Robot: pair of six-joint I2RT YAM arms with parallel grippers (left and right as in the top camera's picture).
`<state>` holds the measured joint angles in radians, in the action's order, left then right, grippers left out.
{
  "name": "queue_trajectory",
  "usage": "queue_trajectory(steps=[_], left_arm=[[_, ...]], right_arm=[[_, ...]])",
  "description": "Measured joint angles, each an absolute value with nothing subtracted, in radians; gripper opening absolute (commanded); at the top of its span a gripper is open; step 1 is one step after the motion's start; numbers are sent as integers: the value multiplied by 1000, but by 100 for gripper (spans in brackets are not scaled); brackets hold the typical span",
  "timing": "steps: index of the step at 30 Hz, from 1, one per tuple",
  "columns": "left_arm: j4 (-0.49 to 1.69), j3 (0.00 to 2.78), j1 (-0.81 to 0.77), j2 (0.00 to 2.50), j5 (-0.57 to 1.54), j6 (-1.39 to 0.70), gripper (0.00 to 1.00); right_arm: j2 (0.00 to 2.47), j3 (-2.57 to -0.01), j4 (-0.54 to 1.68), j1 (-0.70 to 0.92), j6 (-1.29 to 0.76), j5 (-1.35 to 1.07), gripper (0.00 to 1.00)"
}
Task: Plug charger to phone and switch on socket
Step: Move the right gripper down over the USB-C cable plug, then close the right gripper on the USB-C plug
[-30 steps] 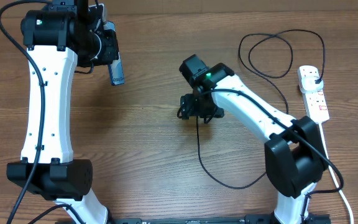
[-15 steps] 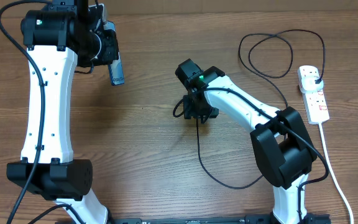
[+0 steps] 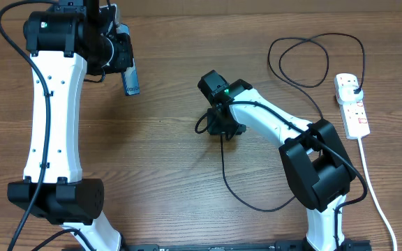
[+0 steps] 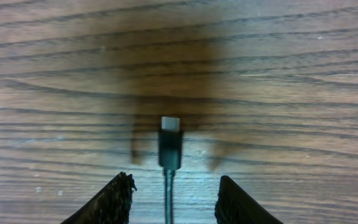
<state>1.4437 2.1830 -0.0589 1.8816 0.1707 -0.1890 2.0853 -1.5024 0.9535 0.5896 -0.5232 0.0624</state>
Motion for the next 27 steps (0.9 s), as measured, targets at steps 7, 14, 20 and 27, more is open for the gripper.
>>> queue_trajectory(steps=[7,14,20,27], left_arm=[[1443,2183,-59,1882,171,-189,4],[1443,2183,-59,1882,171,-189,4],[1443,2183,-59,1882,171,-189,4],[1443,2183,-59,1882,171,-189,4]], right_arm=[[2086,-1497,942,590,-521,91,43],[2086,-1497,939,590,-519,97,42],[2086,-1497,939,590,-519,97,40],[2093,-1497,939,590,-520,96,38]])
